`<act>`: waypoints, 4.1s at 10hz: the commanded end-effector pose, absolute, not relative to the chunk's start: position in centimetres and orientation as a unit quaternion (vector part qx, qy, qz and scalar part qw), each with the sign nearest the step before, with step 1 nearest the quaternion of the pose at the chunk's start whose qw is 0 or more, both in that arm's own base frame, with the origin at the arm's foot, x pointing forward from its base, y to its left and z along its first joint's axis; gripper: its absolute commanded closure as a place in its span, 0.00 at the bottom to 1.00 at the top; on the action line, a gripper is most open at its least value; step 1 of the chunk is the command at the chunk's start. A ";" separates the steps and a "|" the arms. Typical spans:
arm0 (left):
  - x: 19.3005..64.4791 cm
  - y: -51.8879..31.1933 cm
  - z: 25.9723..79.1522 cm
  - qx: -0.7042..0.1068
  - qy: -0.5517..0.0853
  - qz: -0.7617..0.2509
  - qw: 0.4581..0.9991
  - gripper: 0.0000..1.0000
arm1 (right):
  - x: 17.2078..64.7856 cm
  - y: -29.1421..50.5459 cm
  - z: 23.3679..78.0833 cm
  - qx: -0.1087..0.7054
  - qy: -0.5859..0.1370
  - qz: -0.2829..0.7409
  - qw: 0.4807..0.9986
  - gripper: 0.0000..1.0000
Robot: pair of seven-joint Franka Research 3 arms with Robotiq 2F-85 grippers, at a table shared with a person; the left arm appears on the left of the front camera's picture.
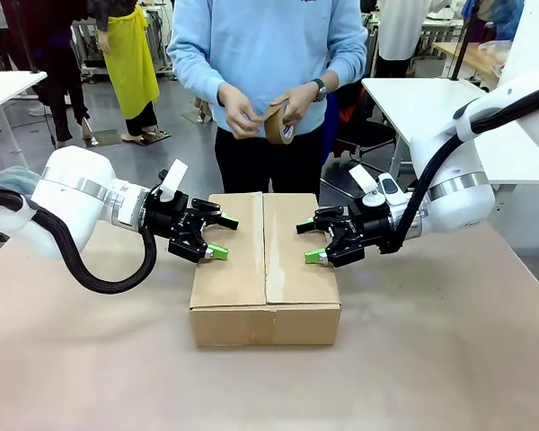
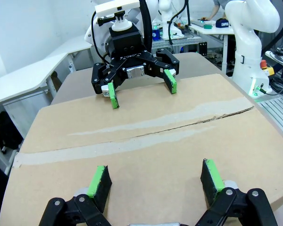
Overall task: Pack the gift set into the box.
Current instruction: Press and hold the closed box until the human finishes sealing it.
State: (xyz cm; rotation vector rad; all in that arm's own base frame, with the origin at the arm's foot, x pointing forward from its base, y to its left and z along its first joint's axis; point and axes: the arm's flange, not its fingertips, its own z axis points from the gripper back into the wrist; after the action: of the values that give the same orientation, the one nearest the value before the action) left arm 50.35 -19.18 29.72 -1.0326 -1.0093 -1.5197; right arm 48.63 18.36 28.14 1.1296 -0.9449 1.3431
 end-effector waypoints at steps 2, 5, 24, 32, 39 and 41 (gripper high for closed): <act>50.3 -19.2 29.4 -0.427 -0.417 -0.627 0.501 0.00 | 48.6 18.3 28.0 0.474 -0.396 0.567 0.545 0.00; 50.3 -19.2 29.4 -0.427 -0.417 -0.627 0.501 0.00 | 48.6 18.3 28.0 0.474 -0.396 0.567 0.545 0.00; 50.3 -19.2 29.4 -0.427 -0.417 -0.627 0.501 0.00 | 48.6 18.3 28.0 0.474 -0.396 0.567 0.545 0.00; 50.3 -19.2 29.4 -0.427 -0.417 -0.627 0.501 0.00 | 48.6 18.3 28.0 0.474 -0.396 0.567 0.545 0.00; 50.3 -19.2 29.4 -0.427 -0.417 -0.627 0.501 0.00 | 48.6 18.3 28.0 0.474 -0.396 0.567 0.545 0.00; 50.3 -19.2 29.4 -0.427 -0.417 -0.627 0.501 0.00 | 48.6 18.3 28.0 0.474 -0.396 0.567 0.545 0.00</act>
State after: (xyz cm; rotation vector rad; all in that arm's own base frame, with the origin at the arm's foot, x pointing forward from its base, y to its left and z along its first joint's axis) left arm 50.35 -19.14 29.57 -1.0338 -1.0072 -1.5174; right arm 48.64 18.36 28.06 1.1303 -0.9436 1.3421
